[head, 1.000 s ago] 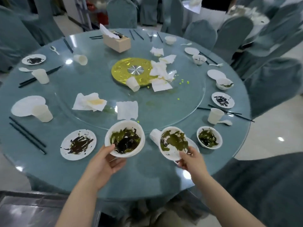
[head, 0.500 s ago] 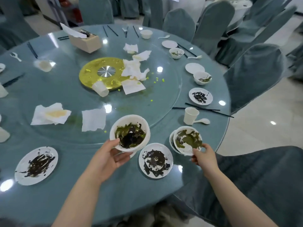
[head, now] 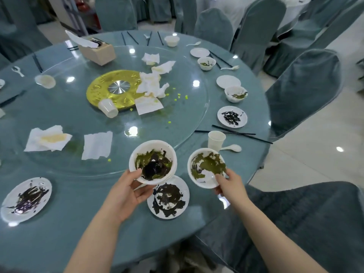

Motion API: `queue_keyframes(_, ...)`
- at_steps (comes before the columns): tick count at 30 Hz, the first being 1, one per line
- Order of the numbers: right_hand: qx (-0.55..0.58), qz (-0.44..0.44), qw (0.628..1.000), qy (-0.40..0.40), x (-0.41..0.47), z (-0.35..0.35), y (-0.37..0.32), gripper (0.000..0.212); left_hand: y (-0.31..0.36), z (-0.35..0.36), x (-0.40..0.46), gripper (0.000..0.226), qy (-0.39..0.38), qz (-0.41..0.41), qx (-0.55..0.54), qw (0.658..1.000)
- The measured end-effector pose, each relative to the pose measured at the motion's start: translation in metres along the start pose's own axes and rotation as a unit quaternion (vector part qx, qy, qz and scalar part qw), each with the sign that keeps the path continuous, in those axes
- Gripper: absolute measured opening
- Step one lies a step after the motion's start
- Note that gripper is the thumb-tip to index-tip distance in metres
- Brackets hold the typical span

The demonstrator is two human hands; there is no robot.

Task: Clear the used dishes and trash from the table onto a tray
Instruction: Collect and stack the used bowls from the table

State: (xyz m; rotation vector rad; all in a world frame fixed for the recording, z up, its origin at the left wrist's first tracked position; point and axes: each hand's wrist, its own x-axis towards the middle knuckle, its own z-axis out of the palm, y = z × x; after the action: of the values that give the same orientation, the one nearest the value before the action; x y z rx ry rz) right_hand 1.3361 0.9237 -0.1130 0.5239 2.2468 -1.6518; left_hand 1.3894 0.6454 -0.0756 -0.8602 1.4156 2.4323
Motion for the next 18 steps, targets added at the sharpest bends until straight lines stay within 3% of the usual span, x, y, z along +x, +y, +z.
queue_keyframes(5,0.120,-0.031,0.991,0.042,-0.046,-0.018,-0.029,0.012,-0.006,0.007,-0.014,0.016,-0.021,0.015,0.018,1.000)
queue_keyframes(9,0.210,-0.004,0.975,0.077,-0.092,-0.022,-0.042,0.026,-0.018,0.019,-0.034,0.016,-0.058,0.009,0.063,0.996)
queue_keyframes(18,0.131,-0.050,0.984,0.108,-0.171,-0.034,-0.015,0.018,-0.065,0.052,-0.086,0.024,-0.170,-0.021,0.120,0.978)
